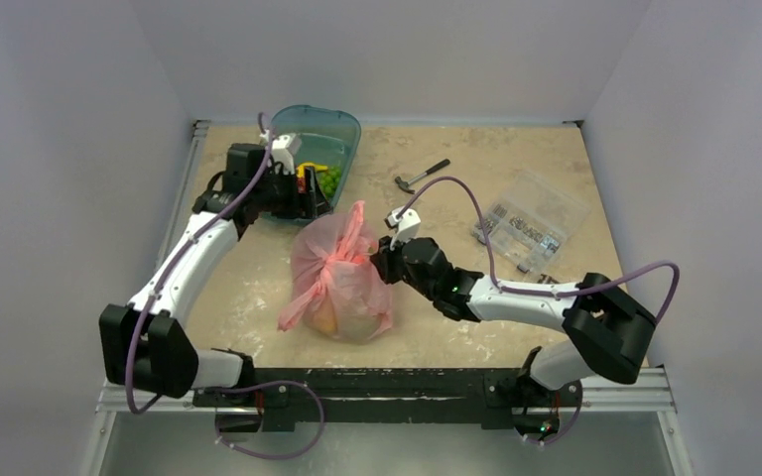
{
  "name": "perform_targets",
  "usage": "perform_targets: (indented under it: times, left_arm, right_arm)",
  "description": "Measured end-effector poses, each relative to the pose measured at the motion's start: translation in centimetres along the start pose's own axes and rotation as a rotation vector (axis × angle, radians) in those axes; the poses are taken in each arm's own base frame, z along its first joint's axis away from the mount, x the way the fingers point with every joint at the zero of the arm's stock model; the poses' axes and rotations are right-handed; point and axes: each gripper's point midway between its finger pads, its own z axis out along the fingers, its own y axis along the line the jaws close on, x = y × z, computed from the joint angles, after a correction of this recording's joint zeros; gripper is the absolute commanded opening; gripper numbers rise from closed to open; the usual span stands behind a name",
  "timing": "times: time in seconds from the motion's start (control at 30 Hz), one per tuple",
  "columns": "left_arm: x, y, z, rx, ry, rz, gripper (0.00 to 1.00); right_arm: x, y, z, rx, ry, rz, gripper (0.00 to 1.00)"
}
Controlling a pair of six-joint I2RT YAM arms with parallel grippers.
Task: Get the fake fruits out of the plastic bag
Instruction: Move the plastic bag to the center of the board, then untie the plastic bag at the center of the board.
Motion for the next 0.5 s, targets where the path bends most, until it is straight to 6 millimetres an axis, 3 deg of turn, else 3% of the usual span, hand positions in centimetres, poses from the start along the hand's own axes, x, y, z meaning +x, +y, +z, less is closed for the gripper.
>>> perform_targets:
  times: [0.1,0.2,0.37,0.5]
  left_arm:
    - [1.9,-1.0,1.9,0.008,0.132,0.016,0.68]
    - [4.3,-0.7,3.0,-0.036,0.249,0.041,0.71]
    - [6.6,-0.1,2.2,-0.098,0.35,0.09,0.75]
    - [7.0,-0.1,1.6,-0.122,0.382,0.139,0.68]
  right_arm:
    - [-0.3,-0.6,-0.5,0.015,0.018,-0.017,0.34]
    - [-1.0,-0.7,-0.9,0.034,0.034,-0.039,0.47]
    - [-3.8,-0.2,-2.1,0.042,0.016,-0.06,0.61]
    - [-5.4,2.0,-3.5,-0.027,-0.019,-0.073,0.7]
